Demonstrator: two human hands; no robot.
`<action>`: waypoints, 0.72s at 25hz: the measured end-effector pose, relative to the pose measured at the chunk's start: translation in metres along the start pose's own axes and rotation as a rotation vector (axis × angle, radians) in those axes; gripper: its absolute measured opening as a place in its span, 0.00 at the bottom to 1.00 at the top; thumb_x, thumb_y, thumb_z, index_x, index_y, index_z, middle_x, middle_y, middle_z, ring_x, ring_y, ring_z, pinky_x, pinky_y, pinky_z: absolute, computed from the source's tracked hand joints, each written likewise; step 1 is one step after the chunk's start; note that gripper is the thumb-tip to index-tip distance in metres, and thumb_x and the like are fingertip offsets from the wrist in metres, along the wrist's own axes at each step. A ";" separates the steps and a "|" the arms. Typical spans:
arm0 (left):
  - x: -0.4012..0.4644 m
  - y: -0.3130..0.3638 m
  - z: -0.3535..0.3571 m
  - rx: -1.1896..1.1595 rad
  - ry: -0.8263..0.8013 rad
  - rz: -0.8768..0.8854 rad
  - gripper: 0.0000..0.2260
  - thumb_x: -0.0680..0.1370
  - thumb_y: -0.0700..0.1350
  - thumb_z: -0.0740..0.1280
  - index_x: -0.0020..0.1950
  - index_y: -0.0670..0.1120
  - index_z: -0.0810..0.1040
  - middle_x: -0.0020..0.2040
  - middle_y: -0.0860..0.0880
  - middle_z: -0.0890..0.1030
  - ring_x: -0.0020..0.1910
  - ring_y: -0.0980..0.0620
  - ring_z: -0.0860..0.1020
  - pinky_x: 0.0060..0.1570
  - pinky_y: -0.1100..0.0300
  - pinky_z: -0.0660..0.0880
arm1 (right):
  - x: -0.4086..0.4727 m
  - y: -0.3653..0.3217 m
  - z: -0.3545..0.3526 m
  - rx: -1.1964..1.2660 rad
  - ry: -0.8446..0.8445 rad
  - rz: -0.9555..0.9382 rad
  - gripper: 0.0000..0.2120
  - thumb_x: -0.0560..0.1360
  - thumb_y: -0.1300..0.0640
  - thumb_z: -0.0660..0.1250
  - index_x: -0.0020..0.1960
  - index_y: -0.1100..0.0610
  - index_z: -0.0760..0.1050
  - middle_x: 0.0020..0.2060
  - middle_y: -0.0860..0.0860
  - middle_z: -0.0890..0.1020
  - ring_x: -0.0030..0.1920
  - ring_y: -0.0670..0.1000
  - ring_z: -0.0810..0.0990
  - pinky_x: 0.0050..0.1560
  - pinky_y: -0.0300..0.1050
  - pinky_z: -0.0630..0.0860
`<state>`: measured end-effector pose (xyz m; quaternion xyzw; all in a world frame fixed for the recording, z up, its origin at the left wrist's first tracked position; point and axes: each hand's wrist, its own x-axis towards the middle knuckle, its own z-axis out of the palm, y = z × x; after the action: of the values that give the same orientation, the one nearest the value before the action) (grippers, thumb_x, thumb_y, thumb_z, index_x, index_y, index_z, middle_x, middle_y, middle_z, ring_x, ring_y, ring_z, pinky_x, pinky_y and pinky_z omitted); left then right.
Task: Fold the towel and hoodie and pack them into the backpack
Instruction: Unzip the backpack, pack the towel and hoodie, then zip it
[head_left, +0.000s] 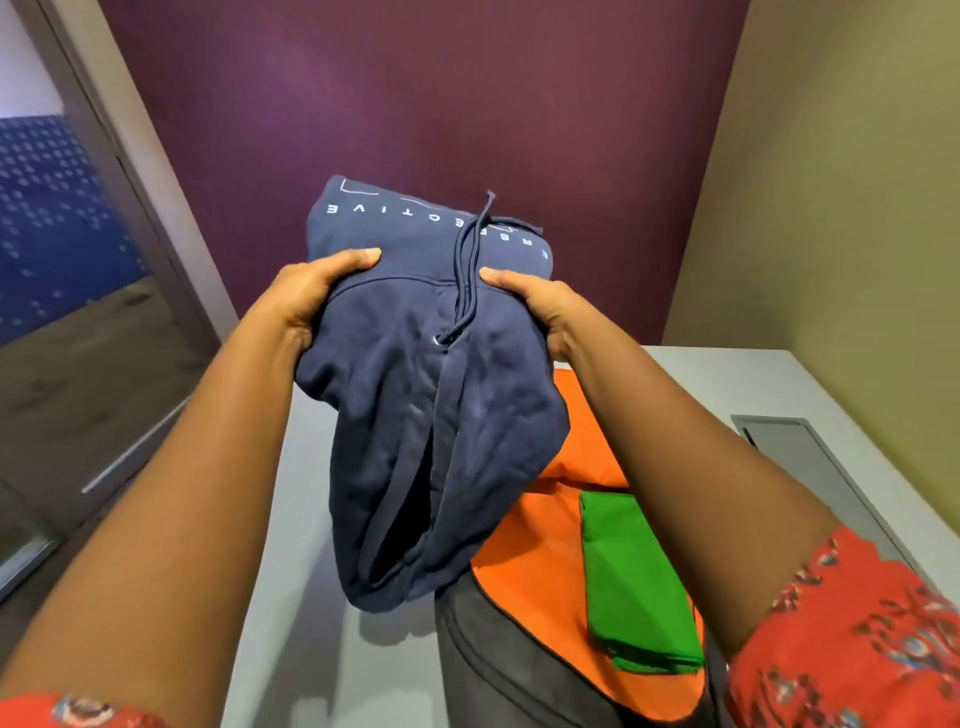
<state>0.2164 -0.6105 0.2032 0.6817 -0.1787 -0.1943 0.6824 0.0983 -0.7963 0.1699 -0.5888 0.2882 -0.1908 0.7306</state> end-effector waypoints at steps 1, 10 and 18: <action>0.000 0.011 0.014 -0.021 -0.021 0.051 0.19 0.66 0.48 0.76 0.53 0.41 0.80 0.50 0.44 0.83 0.44 0.48 0.82 0.47 0.54 0.80 | -0.006 -0.014 -0.011 0.009 0.038 -0.053 0.30 0.63 0.51 0.78 0.60 0.64 0.75 0.54 0.60 0.82 0.50 0.59 0.82 0.54 0.55 0.79; -0.020 0.035 0.113 -0.161 -0.165 0.272 0.12 0.69 0.44 0.75 0.50 0.43 0.81 0.47 0.47 0.84 0.44 0.52 0.83 0.41 0.61 0.79 | -0.041 -0.063 -0.109 -0.026 0.191 -0.314 0.28 0.60 0.50 0.79 0.54 0.64 0.80 0.47 0.57 0.85 0.47 0.53 0.85 0.52 0.48 0.81; -0.060 -0.102 0.135 -0.089 -0.188 -0.017 0.12 0.69 0.45 0.74 0.51 0.45 0.79 0.50 0.48 0.83 0.45 0.54 0.81 0.43 0.62 0.77 | -0.088 0.056 -0.159 -0.044 0.209 0.000 0.10 0.69 0.57 0.73 0.49 0.59 0.78 0.46 0.55 0.83 0.42 0.52 0.82 0.42 0.44 0.79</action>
<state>0.0942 -0.6959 0.1036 0.6310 -0.2277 -0.2709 0.6904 -0.0748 -0.8479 0.1105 -0.5817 0.3668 -0.2448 0.6835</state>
